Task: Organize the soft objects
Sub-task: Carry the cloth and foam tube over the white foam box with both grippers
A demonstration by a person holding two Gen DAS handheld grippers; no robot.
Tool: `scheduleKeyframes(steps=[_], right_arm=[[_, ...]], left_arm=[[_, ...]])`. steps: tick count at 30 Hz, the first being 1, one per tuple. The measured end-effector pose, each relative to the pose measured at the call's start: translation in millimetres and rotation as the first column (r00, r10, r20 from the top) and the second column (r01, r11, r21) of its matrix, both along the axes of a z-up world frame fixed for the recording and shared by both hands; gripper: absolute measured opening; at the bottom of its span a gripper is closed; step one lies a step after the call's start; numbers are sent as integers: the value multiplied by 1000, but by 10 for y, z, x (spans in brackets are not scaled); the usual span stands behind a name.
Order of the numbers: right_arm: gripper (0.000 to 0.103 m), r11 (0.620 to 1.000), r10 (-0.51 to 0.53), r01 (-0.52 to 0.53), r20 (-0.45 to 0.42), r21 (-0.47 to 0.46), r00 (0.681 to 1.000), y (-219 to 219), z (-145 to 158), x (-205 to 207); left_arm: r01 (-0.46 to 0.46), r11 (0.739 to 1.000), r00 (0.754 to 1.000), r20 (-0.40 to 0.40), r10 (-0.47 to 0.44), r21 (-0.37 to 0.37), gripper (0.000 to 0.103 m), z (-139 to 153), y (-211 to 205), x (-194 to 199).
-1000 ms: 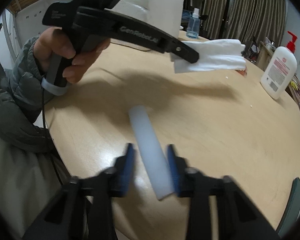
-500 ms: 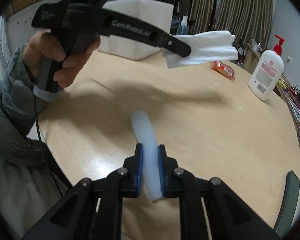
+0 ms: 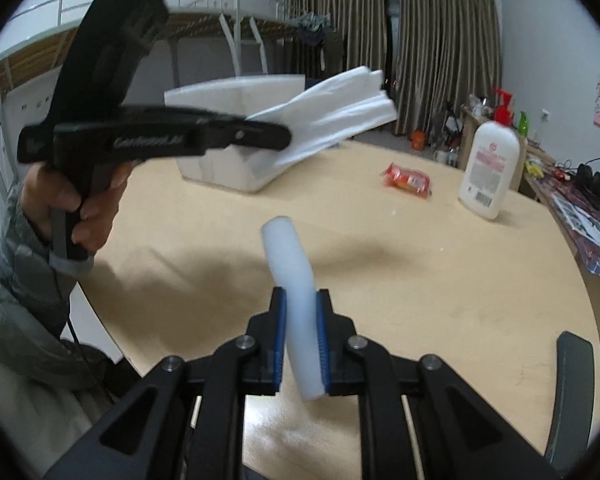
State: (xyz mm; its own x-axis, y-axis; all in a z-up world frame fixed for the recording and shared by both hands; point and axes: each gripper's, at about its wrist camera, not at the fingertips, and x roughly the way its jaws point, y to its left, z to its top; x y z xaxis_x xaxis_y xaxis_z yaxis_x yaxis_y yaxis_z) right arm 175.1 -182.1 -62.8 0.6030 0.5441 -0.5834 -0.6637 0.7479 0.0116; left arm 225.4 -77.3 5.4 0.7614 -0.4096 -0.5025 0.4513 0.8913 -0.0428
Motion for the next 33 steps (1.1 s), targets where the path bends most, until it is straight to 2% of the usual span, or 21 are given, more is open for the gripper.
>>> scheduleKeyframes(steps=[11, 16, 21, 27, 33], right_arm=[[17, 988, -51, 31, 129, 152, 990, -90, 417, -73], [17, 977, -81, 41, 185, 208, 979, -103, 572, -128], [17, 962, -108, 48, 216, 267, 970, -111, 645, -202], [17, 939, -184, 102, 230, 330, 956, -91, 695, -301], [17, 917, -275, 168, 270, 361, 923, 97, 711, -467]], left_arm=[[-66, 997, 993, 100, 69, -34, 5, 401, 233, -328], [-95, 995, 988, 122, 99, -43, 5, 496, 372, -449], [-114, 992, 980, 157, 121, -49, 5, 554, 523, -645], [-143, 988, 972, 179, 152, -65, 5, 581, 743, -881], [-175, 981, 961, 202, 188, -80, 5, 509, 922, -1143]])
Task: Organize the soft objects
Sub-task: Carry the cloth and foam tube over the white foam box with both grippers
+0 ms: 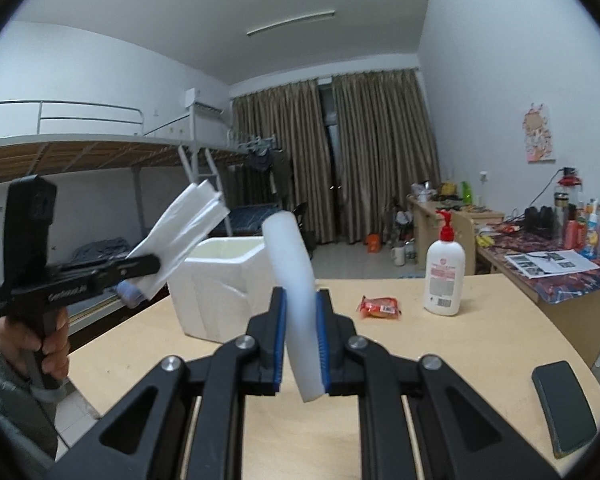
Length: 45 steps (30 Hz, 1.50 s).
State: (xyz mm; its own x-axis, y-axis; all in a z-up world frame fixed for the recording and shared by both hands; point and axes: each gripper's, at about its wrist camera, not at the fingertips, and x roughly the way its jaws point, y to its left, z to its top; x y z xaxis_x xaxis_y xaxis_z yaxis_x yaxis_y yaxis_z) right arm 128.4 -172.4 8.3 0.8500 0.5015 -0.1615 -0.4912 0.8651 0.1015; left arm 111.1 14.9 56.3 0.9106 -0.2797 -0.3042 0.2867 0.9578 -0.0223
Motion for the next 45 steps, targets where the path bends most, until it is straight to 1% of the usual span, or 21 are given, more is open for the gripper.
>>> scheduleKeyframes(steps=[5, 12, 16, 25, 29, 37, 45], right_arm=[[17, 1000, 3, -3, -1, 5, 1000, 199, -14, -70], [17, 998, 55, -55, 9, -5, 998, 465, 23, -142], [17, 996, 90, -90, 17, -10, 996, 607, 35, -188], [17, 991, 130, -129, 39, -46, 991, 867, 11, -298], [17, 989, 144, -142, 46, -40, 989, 908, 28, -365], [17, 983, 174, -170, 58, -65, 983, 1059, 27, -425], [17, 978, 196, -193, 39, -76, 980, 1113, 6, -279]], left_arm=[[-36, 999, 999, -3, 36, -5, 5, -133, 127, -164], [-100, 994, 995, 2, 100, -42, 5, -221, 372, -414], [-132, 990, 991, 9, 133, -50, 5, -237, 474, -565], [-186, 982, 982, 29, 187, -30, 5, -267, 576, -868], [-214, 976, 976, 31, 215, -30, 5, -277, 638, -979], [-229, 972, 972, 34, 231, -46, 5, -309, 736, -1053], [-237, 970, 971, 24, 238, -47, 5, -319, 749, -1009]])
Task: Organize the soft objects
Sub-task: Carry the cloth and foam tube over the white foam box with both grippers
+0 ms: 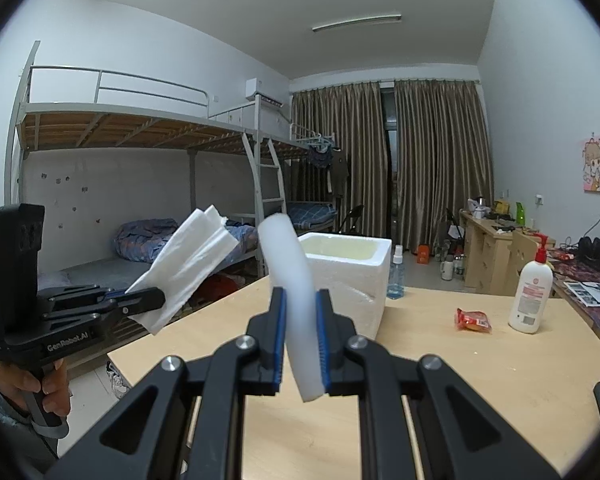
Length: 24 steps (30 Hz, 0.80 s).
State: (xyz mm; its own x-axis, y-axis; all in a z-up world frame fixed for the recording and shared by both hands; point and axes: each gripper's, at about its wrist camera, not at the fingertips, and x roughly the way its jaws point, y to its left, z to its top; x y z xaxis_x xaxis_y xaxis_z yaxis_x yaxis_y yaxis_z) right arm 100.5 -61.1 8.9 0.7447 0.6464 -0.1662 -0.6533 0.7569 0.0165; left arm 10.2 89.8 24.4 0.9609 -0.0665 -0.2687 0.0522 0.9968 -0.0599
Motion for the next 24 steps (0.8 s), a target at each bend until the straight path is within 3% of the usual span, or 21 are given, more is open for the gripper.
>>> scheduleKeyframes(steps=[24], right_arm=[[17, 1000, -7, 7, -16, 5, 1000, 100, 154, 389]], left_arm=[[20, 1000, 1000, -22, -19, 6, 5, 53, 98, 568]])
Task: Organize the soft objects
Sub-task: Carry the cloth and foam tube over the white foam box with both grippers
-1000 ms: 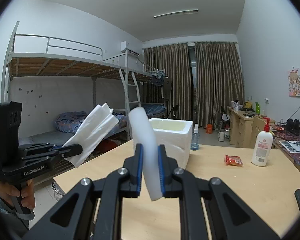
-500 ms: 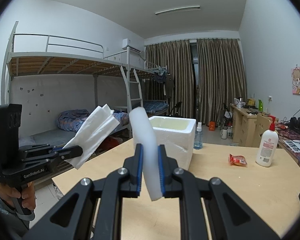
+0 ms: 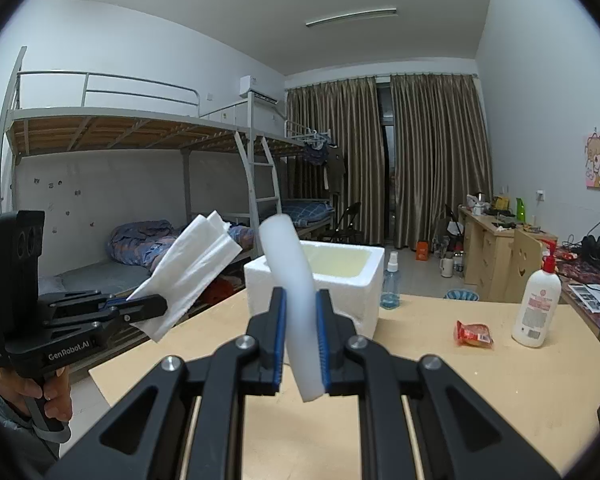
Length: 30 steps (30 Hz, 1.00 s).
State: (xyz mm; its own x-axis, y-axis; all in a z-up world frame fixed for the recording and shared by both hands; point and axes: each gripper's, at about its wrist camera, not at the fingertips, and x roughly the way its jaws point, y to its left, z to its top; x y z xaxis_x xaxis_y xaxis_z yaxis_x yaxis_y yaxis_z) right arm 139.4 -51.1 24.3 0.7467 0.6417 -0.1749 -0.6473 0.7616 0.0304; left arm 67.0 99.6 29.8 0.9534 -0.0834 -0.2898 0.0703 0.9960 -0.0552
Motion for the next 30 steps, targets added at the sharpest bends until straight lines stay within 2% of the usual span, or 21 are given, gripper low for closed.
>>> scheduleKeyframes(steps=[22, 30], right_arm=[[17, 1000, 9, -9, 6, -17, 1000, 203, 369, 510], [17, 999, 28, -28, 15, -23, 999, 341, 493, 646]], left_arm=[[9, 1000, 1000, -25, -9, 11, 5, 419, 232, 896], [-7, 999, 1000, -25, 9, 46, 5, 606, 276, 1198]])
